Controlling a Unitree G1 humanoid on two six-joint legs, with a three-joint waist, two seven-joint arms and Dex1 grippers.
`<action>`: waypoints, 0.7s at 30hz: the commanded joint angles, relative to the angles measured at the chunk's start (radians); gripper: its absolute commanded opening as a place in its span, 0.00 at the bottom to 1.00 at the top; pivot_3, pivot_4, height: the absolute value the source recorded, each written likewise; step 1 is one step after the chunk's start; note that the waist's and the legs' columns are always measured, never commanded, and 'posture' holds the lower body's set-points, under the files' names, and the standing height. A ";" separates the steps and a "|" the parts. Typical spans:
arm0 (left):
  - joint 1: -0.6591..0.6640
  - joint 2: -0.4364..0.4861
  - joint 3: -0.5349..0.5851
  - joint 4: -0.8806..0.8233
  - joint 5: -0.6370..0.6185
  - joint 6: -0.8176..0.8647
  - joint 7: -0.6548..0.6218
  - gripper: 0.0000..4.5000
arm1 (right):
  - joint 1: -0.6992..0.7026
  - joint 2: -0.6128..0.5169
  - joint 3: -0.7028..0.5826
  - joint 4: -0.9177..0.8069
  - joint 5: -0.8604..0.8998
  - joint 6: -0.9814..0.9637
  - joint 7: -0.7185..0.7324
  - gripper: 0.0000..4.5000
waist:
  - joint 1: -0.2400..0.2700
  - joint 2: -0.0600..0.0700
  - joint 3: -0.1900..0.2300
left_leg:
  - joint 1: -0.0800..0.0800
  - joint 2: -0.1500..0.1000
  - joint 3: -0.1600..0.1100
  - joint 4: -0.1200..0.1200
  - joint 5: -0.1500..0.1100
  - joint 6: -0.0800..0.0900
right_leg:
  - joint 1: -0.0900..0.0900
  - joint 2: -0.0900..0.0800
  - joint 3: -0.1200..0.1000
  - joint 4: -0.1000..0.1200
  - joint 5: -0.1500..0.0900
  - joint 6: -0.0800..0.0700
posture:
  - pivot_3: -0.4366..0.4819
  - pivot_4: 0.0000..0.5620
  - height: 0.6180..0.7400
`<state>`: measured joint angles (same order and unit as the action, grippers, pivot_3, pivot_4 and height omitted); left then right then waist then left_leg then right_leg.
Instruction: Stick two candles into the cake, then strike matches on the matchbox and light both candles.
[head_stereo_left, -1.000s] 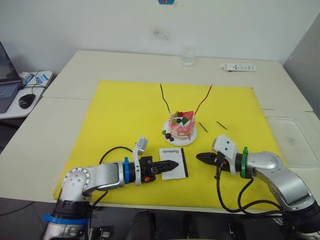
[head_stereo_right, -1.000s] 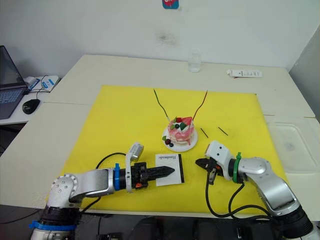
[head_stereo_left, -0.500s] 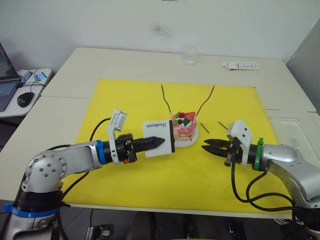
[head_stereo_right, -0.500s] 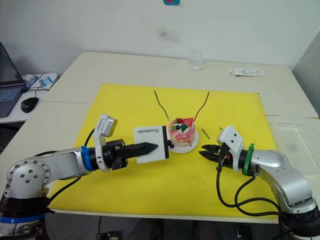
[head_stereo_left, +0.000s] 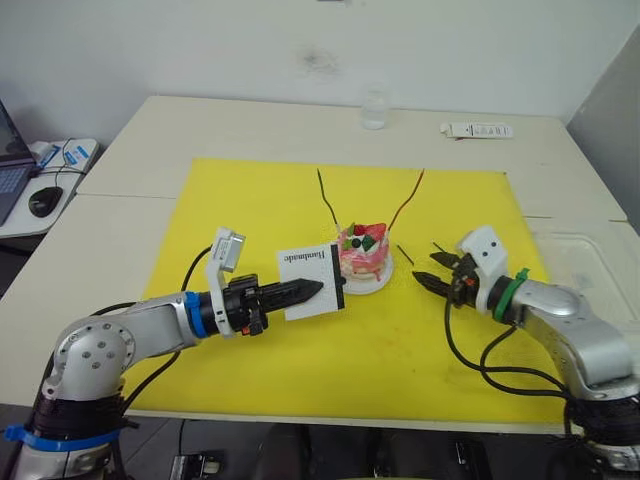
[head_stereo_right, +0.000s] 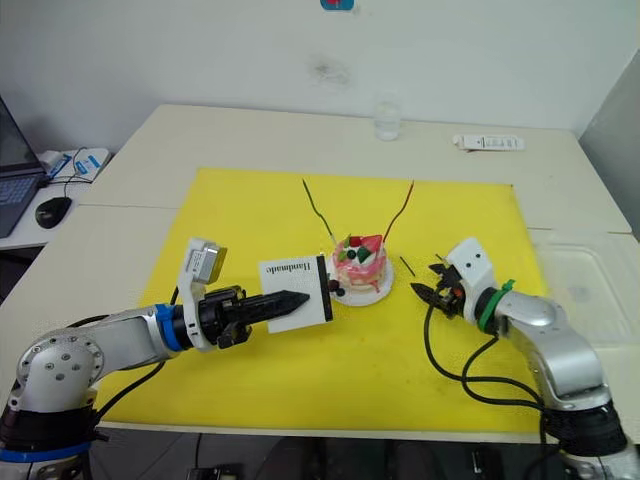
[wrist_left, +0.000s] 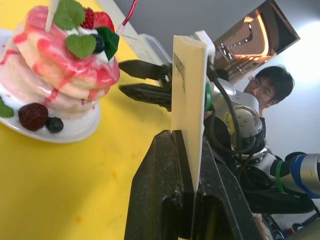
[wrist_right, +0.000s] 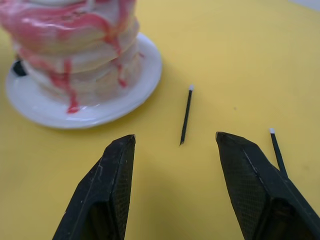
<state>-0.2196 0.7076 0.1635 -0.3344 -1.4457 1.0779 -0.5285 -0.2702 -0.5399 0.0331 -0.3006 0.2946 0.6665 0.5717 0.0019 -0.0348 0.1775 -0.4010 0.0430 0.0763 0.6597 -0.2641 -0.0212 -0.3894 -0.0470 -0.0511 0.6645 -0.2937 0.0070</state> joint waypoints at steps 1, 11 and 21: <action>0.019 -0.015 0.020 -0.054 0.007 -0.026 0.023 0.00 | -0.039 0.039 0.018 0.042 -0.041 -0.068 -0.037 0.59 | -0.003 0.000 0.000 | 0.000 0.000 0.000 0.000 0.000 0.000 | 0.000 0.000 0.000 0.000 0.000 0.000 | 0.48 0.27 1.00; 0.060 -0.068 0.036 -0.116 -0.058 -0.069 0.141 0.00 | -0.069 0.156 0.048 0.176 -0.108 -0.168 -0.095 0.59 | -0.004 0.000 0.000 | 0.000 0.000 0.000 0.000 0.000 0.000 | 0.000 0.000 0.000 0.001 0.000 -0.001 | 0.48 0.27 1.00; 0.082 -0.084 0.014 -0.162 -0.084 -0.099 0.204 0.00 | -0.093 0.223 0.049 0.241 -0.137 -0.193 -0.119 0.59 | -0.005 0.000 0.000 | 0.002 0.000 0.000 0.002 0.000 0.000 | 0.000 0.000 0.001 0.005 0.000 -0.001 | 0.48 0.27 1.00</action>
<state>-0.1317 0.6237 0.1670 -0.4651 -1.4983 0.9958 -0.3302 -0.3489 -0.3254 0.0833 -0.0590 0.1620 0.4859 0.4649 -0.0033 -0.0346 0.1774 -0.3985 0.0434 0.0769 0.6617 -0.2639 -0.0213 -0.3892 -0.0469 -0.0500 0.6712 -0.2933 0.0064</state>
